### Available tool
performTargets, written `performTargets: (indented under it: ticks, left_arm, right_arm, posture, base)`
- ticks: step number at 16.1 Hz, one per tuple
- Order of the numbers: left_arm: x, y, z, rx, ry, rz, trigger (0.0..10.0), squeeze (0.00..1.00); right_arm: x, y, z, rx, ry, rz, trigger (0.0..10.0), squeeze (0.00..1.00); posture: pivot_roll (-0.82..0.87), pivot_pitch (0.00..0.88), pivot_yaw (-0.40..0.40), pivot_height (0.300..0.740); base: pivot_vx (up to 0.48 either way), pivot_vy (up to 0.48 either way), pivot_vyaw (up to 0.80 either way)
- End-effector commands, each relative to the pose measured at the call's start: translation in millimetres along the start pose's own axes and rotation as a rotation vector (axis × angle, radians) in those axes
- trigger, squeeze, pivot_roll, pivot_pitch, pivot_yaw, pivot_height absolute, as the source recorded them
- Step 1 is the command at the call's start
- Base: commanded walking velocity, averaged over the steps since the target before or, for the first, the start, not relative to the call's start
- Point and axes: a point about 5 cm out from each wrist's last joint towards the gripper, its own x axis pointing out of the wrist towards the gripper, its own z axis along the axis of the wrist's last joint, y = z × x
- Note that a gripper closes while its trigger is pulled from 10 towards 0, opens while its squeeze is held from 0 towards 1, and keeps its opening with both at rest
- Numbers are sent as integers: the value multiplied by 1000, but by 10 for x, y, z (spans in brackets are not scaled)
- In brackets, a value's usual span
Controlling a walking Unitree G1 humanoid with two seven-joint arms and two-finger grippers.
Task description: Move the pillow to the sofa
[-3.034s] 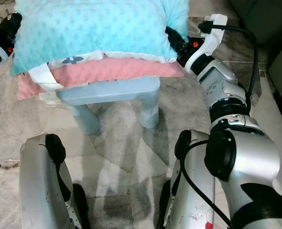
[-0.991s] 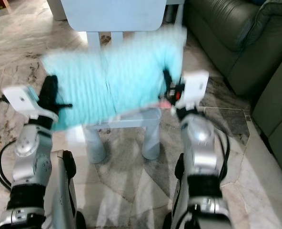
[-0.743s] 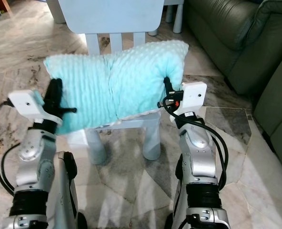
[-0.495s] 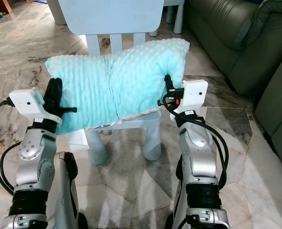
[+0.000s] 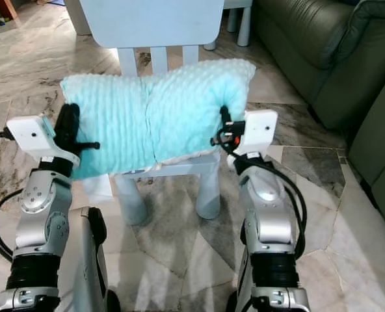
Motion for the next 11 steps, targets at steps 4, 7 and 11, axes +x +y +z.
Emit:
performTargets:
  ticks: [4,7,11]
  left_arm:
    - [-30,-36,-11,-7,12,-10,667,0]
    - [-28,-38,-13,-12,20,-8,1216,0]
    - [-40,-68,-44,-19,33,-14,1529,0]
  right_arm:
    - [-7,54,117,-5,-37,7,10000,0]
    - [-16,46,123,-1,-32,4,10000,0]
    - [-27,36,124,3,-27,1,10000,0]
  posture:
    - [-127,0,36,326]
    - [-131,0,34,361]
    - [-136,0,35,411]
  base:
    - [0,0,0]
    - [0,0,0]
    - [0,0,0]
